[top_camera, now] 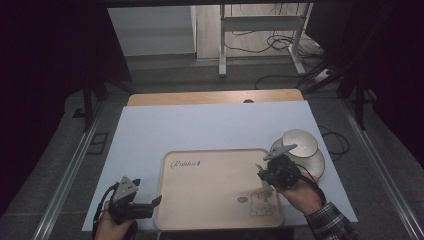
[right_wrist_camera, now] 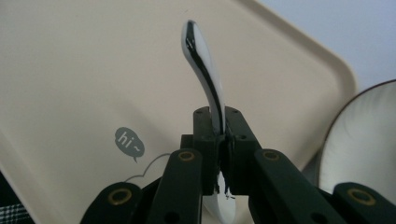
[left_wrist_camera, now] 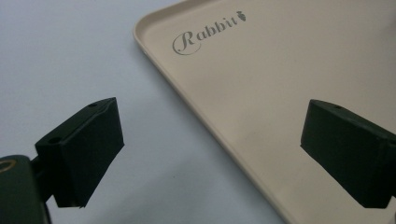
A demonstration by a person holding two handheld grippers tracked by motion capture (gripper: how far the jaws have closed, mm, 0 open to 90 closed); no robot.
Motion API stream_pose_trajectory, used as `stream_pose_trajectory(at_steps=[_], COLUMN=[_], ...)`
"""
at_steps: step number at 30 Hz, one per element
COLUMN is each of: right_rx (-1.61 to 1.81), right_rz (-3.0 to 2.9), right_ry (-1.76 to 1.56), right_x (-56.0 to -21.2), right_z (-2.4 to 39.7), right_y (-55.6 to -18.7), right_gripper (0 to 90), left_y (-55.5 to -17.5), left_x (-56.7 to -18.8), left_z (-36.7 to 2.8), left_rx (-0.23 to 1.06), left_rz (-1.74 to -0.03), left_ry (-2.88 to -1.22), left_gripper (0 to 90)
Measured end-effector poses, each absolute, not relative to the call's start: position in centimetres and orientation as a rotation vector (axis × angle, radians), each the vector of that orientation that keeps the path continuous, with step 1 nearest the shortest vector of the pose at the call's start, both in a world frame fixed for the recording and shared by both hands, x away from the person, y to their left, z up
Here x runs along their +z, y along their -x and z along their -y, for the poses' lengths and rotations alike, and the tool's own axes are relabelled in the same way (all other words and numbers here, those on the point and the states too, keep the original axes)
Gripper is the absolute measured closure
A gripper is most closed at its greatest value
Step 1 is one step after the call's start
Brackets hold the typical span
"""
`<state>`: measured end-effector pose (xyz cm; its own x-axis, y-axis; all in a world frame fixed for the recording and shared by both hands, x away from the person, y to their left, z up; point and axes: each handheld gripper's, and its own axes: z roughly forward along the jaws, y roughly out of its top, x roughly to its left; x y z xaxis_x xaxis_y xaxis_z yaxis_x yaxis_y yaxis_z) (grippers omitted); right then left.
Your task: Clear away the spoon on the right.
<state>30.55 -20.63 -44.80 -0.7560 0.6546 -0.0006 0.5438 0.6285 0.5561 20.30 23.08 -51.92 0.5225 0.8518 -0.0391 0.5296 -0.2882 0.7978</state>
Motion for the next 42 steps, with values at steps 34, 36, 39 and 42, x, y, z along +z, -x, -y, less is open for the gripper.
stream_pose_trajectory(at_steps=[34, 36, 39, 42], right_rx=[0.877, 0.886, 0.870, 0.871], right_rz=[-2.716, -2.716, -2.717, -2.717], right_ry=[-0.938, -0.940, -0.936, -0.940], right_x=[-49.4, -49.8, -50.2, -50.3], right_z=[18.0, 17.9, 17.9, 18.0], right_y=[-30.5, -30.5, -30.5, -30.5], right_gripper=[89.7, 89.7, 89.7, 89.7], left_y=[-20.3, -20.3, -20.3, -20.3], left_x=[-51.9, -51.9, -51.9, -51.9], left_z=[-23.1, -23.1, -23.1, -23.1], left_rx=[0.514, 0.514, 0.514, 0.515], left_rz=[-1.126, -1.125, -1.125, -1.125], left_ry=[-1.966, -1.966, -1.966, -1.967], left_gripper=[5.6, 5.6, 5.6, 5.6])
